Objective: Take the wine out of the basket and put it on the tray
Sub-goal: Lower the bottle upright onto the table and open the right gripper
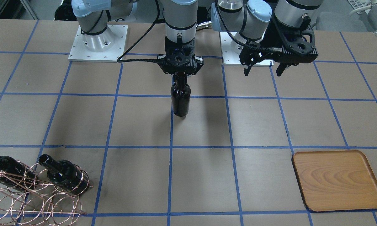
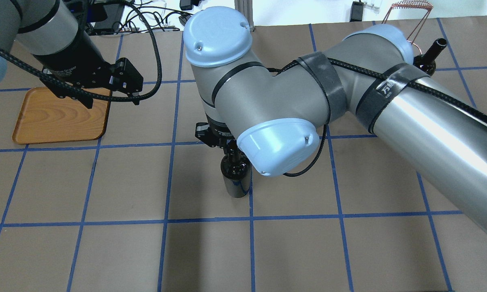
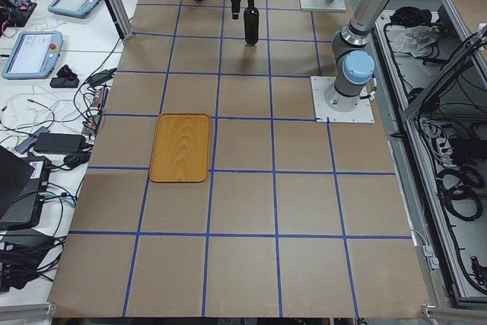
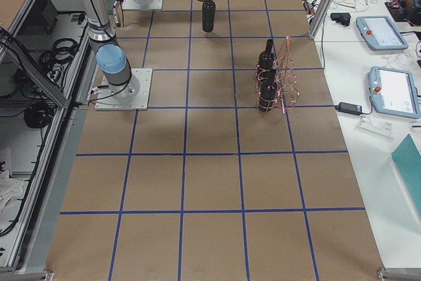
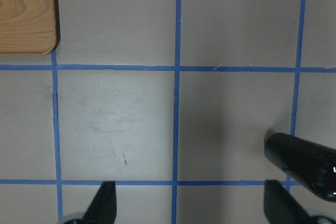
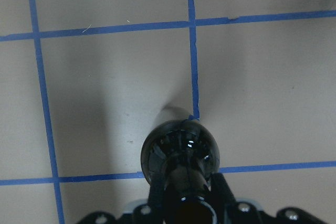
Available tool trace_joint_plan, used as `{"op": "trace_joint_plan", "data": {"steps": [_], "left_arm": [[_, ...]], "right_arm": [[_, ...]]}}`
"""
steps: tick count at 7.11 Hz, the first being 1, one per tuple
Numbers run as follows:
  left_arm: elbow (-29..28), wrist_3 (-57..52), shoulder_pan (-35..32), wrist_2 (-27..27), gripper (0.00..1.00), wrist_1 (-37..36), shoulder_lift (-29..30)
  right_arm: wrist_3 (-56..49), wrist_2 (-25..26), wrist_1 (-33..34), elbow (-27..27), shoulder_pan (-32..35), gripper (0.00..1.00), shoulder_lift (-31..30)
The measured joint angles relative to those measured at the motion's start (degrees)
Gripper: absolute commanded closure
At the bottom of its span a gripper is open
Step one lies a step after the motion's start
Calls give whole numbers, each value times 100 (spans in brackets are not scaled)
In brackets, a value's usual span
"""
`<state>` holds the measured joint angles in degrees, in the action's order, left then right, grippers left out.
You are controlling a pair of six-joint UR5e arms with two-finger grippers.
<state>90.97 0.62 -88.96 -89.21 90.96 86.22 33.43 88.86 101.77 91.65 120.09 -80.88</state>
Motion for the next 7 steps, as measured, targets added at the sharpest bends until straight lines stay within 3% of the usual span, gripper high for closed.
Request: {"op": "trace_joint_plan", "data": {"steps": [4, 5, 6, 7], "left_arm": [[63, 0, -6, 9, 0, -8, -16], [70, 0, -7, 9, 0, -8, -22], [73, 2, -7, 9, 0, -10, -24], [76, 6, -7, 9, 0, -14, -26]], "right_arm": [[58, 43, 0, 92, 142, 100, 43], [61, 34, 6, 123, 144, 85, 48], [64, 24, 15, 136, 146, 1, 55], [73, 28, 31, 135, 146, 0, 54]]}}
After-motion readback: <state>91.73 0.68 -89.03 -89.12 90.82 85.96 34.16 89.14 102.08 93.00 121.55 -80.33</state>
